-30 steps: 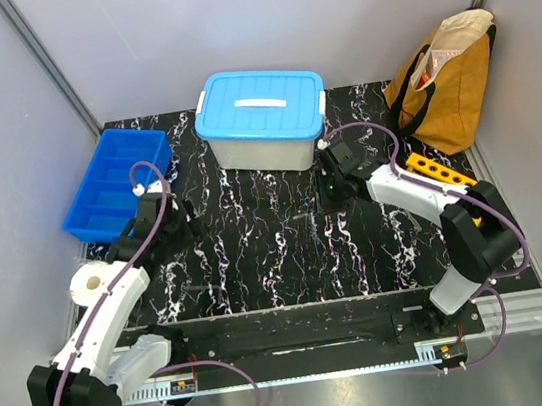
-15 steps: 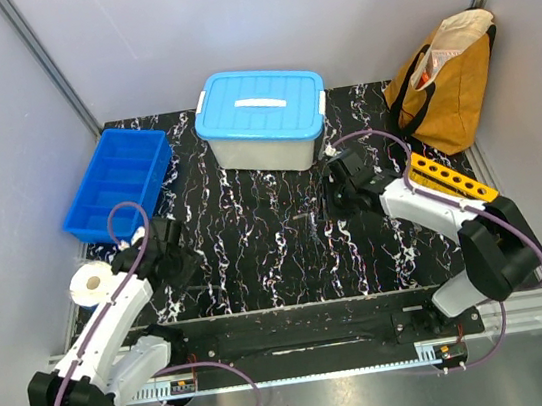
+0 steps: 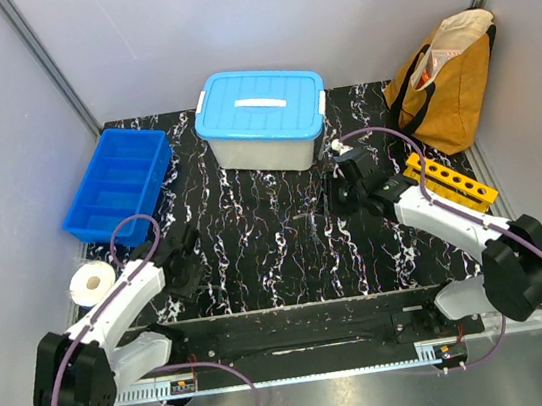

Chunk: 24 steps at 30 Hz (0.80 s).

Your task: Organize the chemistry lab equipment

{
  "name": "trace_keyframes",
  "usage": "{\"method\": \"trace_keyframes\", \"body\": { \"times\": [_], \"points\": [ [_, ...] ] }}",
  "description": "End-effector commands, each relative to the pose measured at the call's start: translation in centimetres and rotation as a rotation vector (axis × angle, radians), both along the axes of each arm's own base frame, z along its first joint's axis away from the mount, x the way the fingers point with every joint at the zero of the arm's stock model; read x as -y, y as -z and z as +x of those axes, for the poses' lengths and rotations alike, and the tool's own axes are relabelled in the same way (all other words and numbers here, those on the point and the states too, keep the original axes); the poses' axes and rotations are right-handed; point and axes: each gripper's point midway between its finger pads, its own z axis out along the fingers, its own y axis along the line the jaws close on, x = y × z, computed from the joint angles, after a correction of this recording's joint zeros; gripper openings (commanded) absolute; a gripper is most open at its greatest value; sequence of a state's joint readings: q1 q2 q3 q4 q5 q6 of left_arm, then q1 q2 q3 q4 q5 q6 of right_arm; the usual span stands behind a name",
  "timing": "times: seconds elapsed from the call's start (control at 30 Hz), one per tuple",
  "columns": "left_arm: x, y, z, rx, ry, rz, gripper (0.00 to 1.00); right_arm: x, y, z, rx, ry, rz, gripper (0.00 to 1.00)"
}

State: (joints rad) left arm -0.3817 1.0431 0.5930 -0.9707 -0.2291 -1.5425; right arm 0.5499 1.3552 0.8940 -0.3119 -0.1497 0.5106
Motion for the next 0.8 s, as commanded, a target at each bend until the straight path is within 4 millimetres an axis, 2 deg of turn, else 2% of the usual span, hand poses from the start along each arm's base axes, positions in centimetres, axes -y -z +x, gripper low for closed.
{"method": "trace_keyframes", "body": {
  "times": [0.0,0.2,0.37,0.6,0.77],
  "points": [
    [0.4,-0.9,2.2,0.043,-0.065,0.018,0.43,-0.6,-2.1,0.0,0.062,-0.013,0.050,0.38],
    [1.3,-0.2,2.8,0.007,-0.071,0.028,0.40,-0.6,-3.0,-0.2,0.083,-0.013,0.068,0.39],
    [1.9,0.7,2.0,-0.042,-0.082,0.020,0.37,-0.5,-3.2,-0.3,0.087,-0.014,0.070,0.39],
    [2.3,1.9,1.9,-0.059,-0.101,0.023,0.36,-0.3,-3.6,-0.6,0.094,-0.016,0.074,0.40],
    [2.2,2.7,0.6,-0.123,-0.119,0.038,0.31,-0.2,-3.9,-0.7,0.101,-0.016,0.075,0.41]
  ]
}}
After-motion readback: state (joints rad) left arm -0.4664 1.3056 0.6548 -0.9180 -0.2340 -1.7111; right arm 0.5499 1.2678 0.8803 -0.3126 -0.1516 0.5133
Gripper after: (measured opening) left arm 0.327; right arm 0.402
